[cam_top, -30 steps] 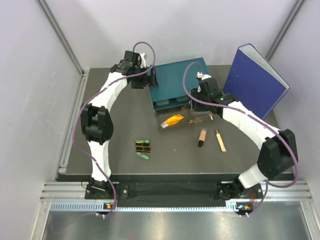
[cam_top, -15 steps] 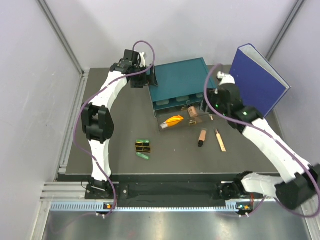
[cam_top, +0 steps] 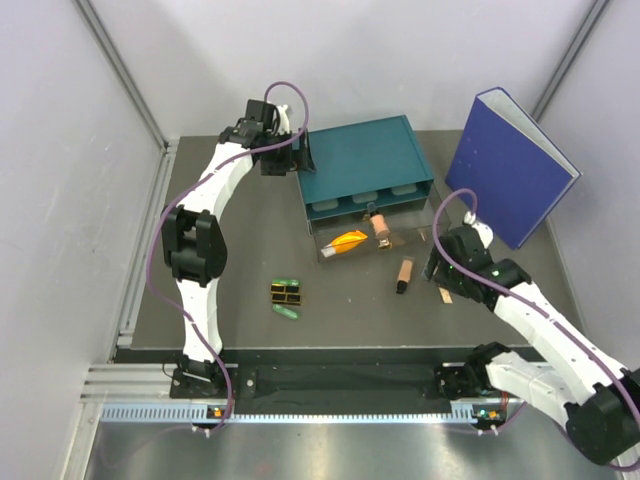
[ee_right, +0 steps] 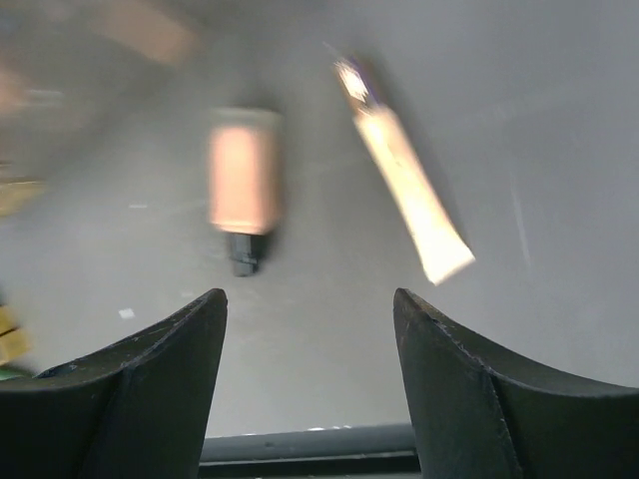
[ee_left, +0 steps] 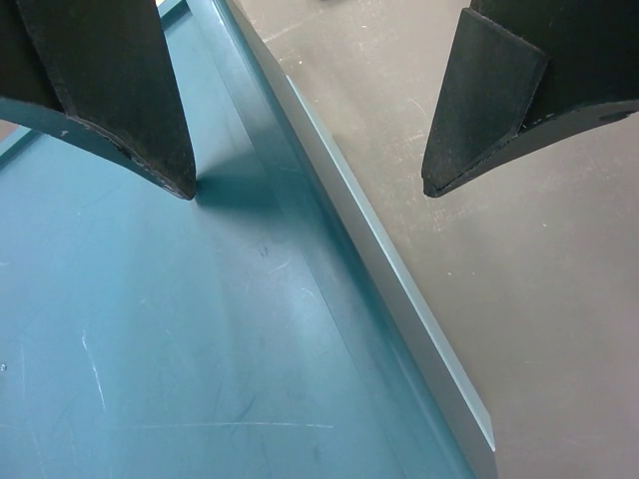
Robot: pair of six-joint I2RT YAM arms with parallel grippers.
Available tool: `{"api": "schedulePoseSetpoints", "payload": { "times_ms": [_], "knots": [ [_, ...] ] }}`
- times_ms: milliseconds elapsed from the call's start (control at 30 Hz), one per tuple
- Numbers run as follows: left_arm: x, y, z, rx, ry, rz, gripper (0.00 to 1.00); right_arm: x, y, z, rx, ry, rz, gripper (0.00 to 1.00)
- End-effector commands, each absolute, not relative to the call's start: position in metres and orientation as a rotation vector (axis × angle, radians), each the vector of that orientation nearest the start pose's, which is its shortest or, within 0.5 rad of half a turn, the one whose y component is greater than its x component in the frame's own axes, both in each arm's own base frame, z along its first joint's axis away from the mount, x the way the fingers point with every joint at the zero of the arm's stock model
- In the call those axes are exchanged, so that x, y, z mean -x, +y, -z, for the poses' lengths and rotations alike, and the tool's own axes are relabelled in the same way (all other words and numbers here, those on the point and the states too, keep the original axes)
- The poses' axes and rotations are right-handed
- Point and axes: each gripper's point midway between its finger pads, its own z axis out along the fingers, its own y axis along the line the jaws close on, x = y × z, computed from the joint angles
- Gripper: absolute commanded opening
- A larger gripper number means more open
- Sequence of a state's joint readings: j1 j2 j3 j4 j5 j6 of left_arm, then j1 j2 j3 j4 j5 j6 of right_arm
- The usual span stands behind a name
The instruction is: Organize the makeup
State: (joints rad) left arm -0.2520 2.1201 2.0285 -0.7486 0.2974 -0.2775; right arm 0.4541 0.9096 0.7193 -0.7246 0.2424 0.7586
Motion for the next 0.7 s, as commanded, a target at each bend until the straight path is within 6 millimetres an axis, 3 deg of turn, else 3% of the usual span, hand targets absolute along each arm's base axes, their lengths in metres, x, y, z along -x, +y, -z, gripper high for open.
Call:
{"api": "schedulePoseSetpoints", "payload": {
  "times_ms": [0,133,333,567,633,667],
  "knots": [
    [-0.5,-0.181,-0.137,-0.126,2.527,0.522,0.99,-0.219,0.073,-0.092,-0.657,2.448,-0.124,0.67],
    [-0.498,-0.181,-0.136,-0.133,2.532,0.519,0.99,-0.223,0.059,-0.067,-0.72,2.511,-0.011,0.67],
    [-0.5,-0.181,-0.136,-0.129,2.527,0.527,0.99,-0.241,0.042,-0.055,-0.706,2.51,0.15,0.66],
    [-0.501,-0.179,-0.138,-0.117,2.525,0.522,0.99,-0.244,0.043,-0.025,-0.677,2.584,0.15,0.61],
    [-0.501,-0.178,-0.138,-0.117,2.523,0.521,0.99,-0.246,0.049,-0.015,-0.674,2.607,0.106,0.54],
    [-0.501,-0.178,-0.137,-0.117,2.527,0.521,0.99,-0.242,0.056,-0.008,-0.67,2.636,0.065,0.42]
  ]
}}
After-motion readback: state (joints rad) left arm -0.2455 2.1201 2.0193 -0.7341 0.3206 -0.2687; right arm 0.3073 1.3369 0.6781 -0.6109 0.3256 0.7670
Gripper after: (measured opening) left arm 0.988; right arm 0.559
